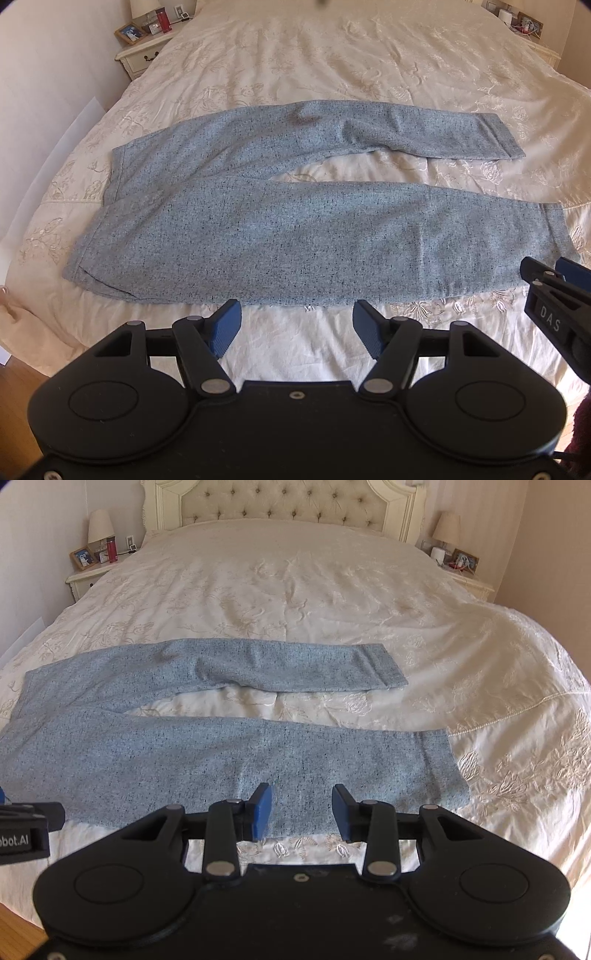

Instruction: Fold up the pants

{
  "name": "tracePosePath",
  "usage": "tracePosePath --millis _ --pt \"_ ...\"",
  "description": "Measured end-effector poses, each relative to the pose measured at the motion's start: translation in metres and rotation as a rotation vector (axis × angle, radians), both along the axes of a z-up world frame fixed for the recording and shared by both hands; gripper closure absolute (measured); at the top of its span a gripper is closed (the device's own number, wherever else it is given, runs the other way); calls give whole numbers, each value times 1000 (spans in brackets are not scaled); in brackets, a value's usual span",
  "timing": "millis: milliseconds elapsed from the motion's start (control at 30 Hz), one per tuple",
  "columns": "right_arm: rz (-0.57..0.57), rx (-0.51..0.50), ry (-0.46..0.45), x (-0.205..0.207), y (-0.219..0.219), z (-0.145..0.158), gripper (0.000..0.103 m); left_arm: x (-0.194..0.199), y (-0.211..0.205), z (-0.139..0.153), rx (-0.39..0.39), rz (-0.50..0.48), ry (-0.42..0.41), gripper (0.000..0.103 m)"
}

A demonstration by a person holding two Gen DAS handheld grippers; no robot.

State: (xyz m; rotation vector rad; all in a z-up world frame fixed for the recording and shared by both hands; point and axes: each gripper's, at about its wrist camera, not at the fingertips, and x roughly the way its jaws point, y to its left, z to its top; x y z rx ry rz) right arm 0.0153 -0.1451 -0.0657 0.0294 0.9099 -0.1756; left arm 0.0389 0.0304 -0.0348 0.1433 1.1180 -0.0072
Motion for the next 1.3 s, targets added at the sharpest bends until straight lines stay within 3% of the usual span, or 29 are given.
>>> tracePosePath --millis 167,333,567,733,900,1133,1200,1233,1300 --pt "-92 113 116 25 -21 -26 66 35 3 -21 -7 -53 43 37" --pt "-212 51 173 48 -56 -49 69 69 1 -41 -1 -150 51 37" --pt "-380 62 176 70 -139 -63 66 102 -11 -59 32 -258 47 41" --pt "-380 97 184 96 -200 -81 64 113 -20 -64 38 -209 50 41" --pt "-329 143 199 128 -255 -107 64 112 -28 -65 45 -84 84 41" --pt "-193 255 316 156 -300 -151 62 104 -52 -64 68 11 98 41" --pt "-151 302 335 158 -304 -154 75 104 -59 -63 74 28 97 41" --pt "-130 324 346 160 -305 -154 96 104 -62 -63 76 36 96 41" --pt "-99 365 353 163 -304 -148 98 104 -69 -62 76 51 94 41"
